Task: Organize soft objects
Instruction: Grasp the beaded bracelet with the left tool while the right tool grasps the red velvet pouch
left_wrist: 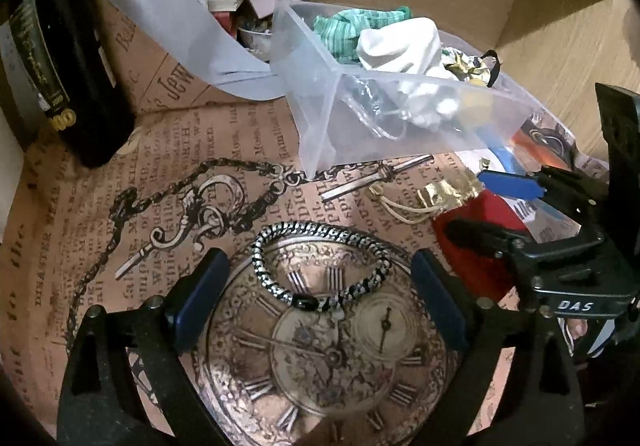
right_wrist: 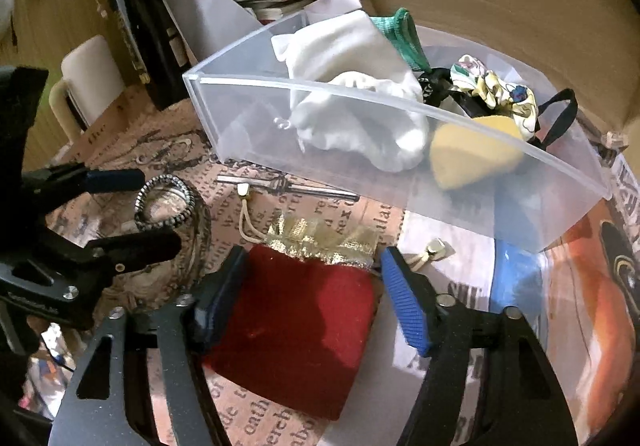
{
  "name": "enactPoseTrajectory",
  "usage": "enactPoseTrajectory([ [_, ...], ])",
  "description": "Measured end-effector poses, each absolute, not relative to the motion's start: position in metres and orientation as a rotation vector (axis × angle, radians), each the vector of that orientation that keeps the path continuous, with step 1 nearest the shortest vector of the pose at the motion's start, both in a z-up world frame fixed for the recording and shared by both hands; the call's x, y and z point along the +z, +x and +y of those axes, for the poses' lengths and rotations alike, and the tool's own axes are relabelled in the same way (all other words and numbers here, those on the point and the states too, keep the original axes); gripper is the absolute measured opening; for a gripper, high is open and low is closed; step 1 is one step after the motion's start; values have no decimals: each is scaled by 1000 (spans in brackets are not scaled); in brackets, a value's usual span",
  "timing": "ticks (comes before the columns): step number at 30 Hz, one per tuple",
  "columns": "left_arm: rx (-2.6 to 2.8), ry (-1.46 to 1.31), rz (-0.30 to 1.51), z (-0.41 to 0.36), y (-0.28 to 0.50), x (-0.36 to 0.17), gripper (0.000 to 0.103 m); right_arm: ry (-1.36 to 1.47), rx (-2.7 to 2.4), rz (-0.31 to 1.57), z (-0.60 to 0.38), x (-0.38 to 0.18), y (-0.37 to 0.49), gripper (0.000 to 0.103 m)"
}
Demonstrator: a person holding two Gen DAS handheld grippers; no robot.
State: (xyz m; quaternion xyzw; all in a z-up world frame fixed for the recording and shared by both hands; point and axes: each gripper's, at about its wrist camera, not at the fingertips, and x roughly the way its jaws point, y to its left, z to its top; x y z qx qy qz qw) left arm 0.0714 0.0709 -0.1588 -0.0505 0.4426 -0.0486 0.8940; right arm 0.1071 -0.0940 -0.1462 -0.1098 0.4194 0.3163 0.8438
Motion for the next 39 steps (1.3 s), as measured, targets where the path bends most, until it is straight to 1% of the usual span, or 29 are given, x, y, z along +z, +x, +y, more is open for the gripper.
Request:
enactPoseTrajectory([
  [2,-96,-96,911,70,72,-160,84,-239,670,879,-93,-147,107,54],
  [4,-91,-86,905,69,72,-160,74,-240,672,873,-94,-146,107,46],
  [5,-91,-86,902,69,72,-160,71,-239,673,870,-94,-147,108,44],
  [6,-93,-88,900,68,72,-159,66,-239,673,868,-95,-147,108,39],
  [7,-95,-89,898,69,72,-160,63,-239,673,866,-95,-147,109,33],
  [8,-97,-88,895,69,71,-160,61,-240,671,864,-95,-147,109,29],
  [10,-102,-83,890,70,70,-160,50,-234,677,864,-98,-147,109,24],
  [13,-105,-82,885,69,67,-159,39,-231,686,856,-99,-147,108,17],
  [15,-103,-85,878,69,65,-158,36,-220,694,853,-101,-145,107,13],
  [21,-97,-82,832,65,54,-144,30,-175,715,812,-112,-132,98,12],
  [30,-95,-61,740,57,42,-113,30,-131,706,709,-137,-100,86,12],
  [39,-116,-56,638,50,56,-73,30,-70,634,570,-169,-59,90,12],
])
